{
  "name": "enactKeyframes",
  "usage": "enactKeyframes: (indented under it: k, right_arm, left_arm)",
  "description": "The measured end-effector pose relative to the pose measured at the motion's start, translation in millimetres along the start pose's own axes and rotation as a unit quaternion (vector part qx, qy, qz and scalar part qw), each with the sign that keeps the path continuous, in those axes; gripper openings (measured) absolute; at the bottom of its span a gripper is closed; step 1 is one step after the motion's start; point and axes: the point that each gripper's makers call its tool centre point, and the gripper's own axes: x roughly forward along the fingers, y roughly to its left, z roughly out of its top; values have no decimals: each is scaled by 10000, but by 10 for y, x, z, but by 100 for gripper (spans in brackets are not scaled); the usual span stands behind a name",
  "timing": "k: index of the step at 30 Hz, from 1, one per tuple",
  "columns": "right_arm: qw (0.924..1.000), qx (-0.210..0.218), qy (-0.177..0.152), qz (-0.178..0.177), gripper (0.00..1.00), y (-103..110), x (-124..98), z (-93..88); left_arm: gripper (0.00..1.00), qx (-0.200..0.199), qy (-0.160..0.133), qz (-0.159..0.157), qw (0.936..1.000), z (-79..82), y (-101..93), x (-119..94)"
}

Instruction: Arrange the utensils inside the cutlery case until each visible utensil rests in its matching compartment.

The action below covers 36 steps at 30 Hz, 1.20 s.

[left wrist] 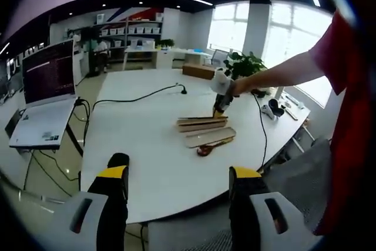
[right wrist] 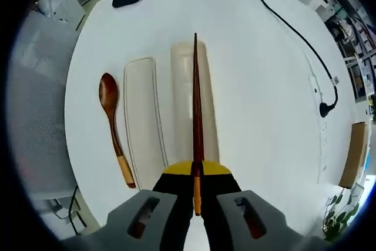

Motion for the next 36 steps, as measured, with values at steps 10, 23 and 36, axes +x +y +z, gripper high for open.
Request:
enactKeyframes:
  k: [10, 23, 36]
  right_arm:
    - [10000, -57, 12, 46, 0, 27, 77, 38]
    - [9999, 17, 119, 23, 0, 51, 165, 16]
    - [9999, -7, 164, 3, 0, 38, 226, 18]
  left_arm:
    - [72, -8, -8, 23, 10000, 16, 41, 4]
    - [72, -11, 39, 56, 10000, -8, 57, 16]
    - [72, -17, 29, 47, 10000, -15, 59, 19]
